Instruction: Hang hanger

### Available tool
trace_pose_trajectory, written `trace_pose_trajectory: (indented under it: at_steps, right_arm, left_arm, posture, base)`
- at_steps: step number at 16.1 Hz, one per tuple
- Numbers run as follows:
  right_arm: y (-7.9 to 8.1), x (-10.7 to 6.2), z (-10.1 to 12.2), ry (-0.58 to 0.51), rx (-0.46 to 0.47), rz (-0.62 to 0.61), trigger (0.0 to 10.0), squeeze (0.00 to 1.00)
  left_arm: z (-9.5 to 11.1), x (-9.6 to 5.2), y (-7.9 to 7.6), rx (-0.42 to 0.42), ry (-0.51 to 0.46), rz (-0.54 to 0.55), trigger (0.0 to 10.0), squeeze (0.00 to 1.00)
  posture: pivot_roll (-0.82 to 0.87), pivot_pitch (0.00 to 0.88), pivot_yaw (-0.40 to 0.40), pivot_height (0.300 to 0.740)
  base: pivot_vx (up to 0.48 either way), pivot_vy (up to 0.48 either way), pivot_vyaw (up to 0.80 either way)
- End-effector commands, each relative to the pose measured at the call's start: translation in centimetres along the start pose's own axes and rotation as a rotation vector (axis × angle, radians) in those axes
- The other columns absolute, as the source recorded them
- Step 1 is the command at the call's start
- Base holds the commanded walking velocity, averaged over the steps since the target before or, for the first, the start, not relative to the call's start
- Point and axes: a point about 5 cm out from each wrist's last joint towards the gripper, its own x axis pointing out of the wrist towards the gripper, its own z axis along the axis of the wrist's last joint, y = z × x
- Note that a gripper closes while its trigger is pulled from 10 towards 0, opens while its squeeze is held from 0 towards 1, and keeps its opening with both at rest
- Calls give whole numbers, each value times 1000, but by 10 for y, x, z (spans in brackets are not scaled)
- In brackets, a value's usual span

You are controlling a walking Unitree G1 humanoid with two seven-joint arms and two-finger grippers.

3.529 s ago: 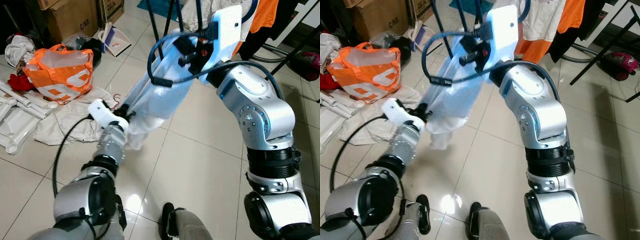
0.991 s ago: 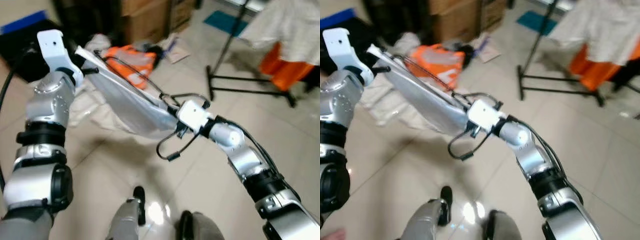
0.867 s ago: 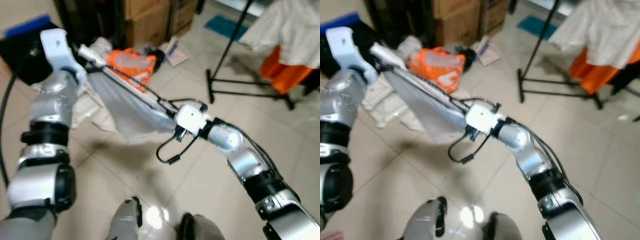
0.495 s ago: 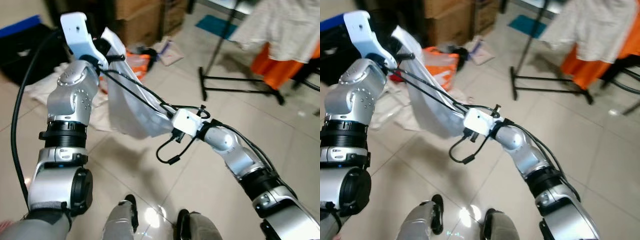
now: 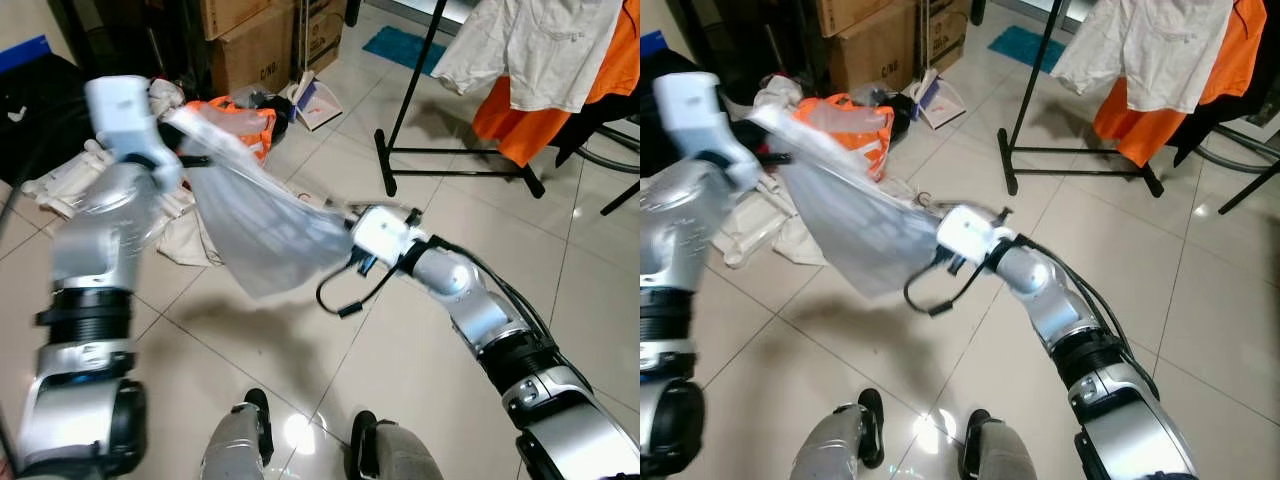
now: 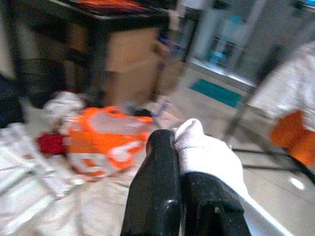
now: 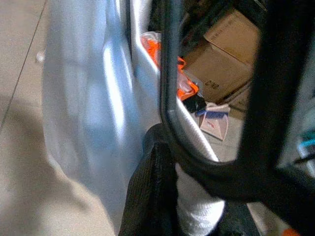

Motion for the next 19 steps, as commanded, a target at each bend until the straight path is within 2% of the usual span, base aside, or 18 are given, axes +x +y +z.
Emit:
trace_pose_trajectory:
  at_steps: [1, 2, 3, 5, 9, 10, 11, 12, 13, 14, 15, 18, 19]
  right_arm:
    - [-5, -6, -12, 39, 113, -28, 0, 0]
    - [-6, -7, -14, 42, 171, -30, 0, 0]
    - [-6, -7, -14, 42, 194, -27, 0, 0]
    - [-2, -7, -12, 26, 169, 18, 0, 0]
    - [6, -4, -9, 26, 85, 77, 0, 0]
    - [8, -4, -8, 25, 54, 91, 0, 0]
    - [9, -4, -8, 24, 50, 96, 0, 0]
    - [10, -3, -7, 18, 88, 94, 0, 0]
    - [11, -2, -6, 10, 140, 85, 0, 0]
    - [12, -1, -4, -3, 217, 70, 0, 0]
    - [11, 0, -3, -10, 257, 58, 0, 0]
    - [12, -1, -3, -9, 255, 53, 0, 0]
    - [11, -1, -3, -16, 276, 43, 0, 0]
  left_arm:
    - [3, -4, 20, 2, -42, 85, 0, 0]
    - [0, -9, 32, -26, -48, 130, 0, 0]
    - [0, -10, 33, -39, -53, 134, 0, 0]
    - [3, -12, 23, -32, -72, 97, 0, 0]
    - [30, -10, 1, -58, -157, 10, 0, 0]
    - [33, -9, -6, -62, -147, -14, 0, 0]
    - [34, -9, -9, -59, -141, -25, 0, 0]
    - [30, -8, -17, -47, -131, -52, 0, 0]
    - [19, -7, -18, -10, -95, -32, 5176, 0]
    - [-3, -6, -15, 32, -43, 13, 10000, 0]
    - [-16, -6, -14, 26, -28, 35, 10000, 0]
    - [-33, -10, -15, -36, -14, 23, 10000, 0]
    - [-37, -10, -15, -2, -5, 32, 10000, 0]
  posture:
    - [-46, 193, -95, 740]
    - [-50, 197, -100, 740]
    - [-50, 197, -100, 740]
    - [-46, 197, -106, 740]
    - [-42, 198, -112, 740]
    - [-40, 199, -114, 740]
    - [-39, 199, -115, 740]
    - [-37, 200, -116, 740]
    - [-37, 201, -116, 740]
    - [-35, 203, -119, 740]
    - [-38, 204, -120, 740]
    - [-40, 204, -120, 740]
    - [-43, 203, -121, 740]
  base:
    - [0, 0, 0]
    - [0, 0, 0]
    - [0, 0, 0]
    - [0, 0, 0]
    - [0, 0, 0]
    - [0, 0, 0]
    - [0, 0, 0]
    - [0, 0, 0]
    - [0, 0, 0]
    - [0, 0, 0]
    - [0, 0, 0]
    - [0, 156, 0]
    - [382, 289, 0]
